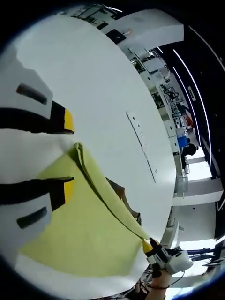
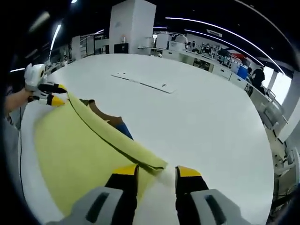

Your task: Fold the garment on the visible template until the final outline fits inside the template.

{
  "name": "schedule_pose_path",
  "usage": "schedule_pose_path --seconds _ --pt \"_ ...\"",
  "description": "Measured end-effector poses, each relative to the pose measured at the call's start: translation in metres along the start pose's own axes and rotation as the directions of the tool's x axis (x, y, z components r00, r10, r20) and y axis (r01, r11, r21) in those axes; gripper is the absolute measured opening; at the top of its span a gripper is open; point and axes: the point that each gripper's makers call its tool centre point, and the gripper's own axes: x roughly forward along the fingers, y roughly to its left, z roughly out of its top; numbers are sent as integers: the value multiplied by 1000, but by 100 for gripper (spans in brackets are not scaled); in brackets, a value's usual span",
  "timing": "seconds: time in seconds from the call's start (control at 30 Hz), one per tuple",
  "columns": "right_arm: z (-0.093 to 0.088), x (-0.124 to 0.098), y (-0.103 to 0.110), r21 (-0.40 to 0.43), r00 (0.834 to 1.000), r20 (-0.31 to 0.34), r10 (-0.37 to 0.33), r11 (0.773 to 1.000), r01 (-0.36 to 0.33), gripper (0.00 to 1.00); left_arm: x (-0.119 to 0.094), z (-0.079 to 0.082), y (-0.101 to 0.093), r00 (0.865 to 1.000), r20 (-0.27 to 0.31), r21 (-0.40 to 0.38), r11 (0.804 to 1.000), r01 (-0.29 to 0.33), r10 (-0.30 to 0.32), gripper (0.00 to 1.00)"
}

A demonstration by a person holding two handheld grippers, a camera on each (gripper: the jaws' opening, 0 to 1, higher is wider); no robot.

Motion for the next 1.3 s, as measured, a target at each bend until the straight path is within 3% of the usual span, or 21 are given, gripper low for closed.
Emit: schedule_pose_path --seconds 0.23,0.37,0.53,0.73,1.0,1.13,1.3 --pt "5 14 -2 3 999 33 -3 1000 3 24 19 7 14 998 30 -68 996 -60 62 23" --pt "15 21 -9 73 997 77 -22 997 17 23 26 15 24 993 39 -95 990 -104 108 22" --pt "18 26 -12 115 996 82 -29 993 20 24 27 24 37 985 55 -143 978 -153 163 18" --pt "17 23 -8 152 997 78 -14 988 1 30 16 25 35 987 64 -181 974 -135 149 27" --pt "17 6 4 195 997 65 37 980 -49 50 -8 25 30 990 98 -226 971 -74 99 44" --pt "17 -9 15 236 993 76 92 966 -107 57 -23 23 22 992 113 -225 974 -37 64 50" --pt "14 -28 25 194 991 66 120 972 -131 61 -39 18 9 992 122 -204 979 13 12 57"
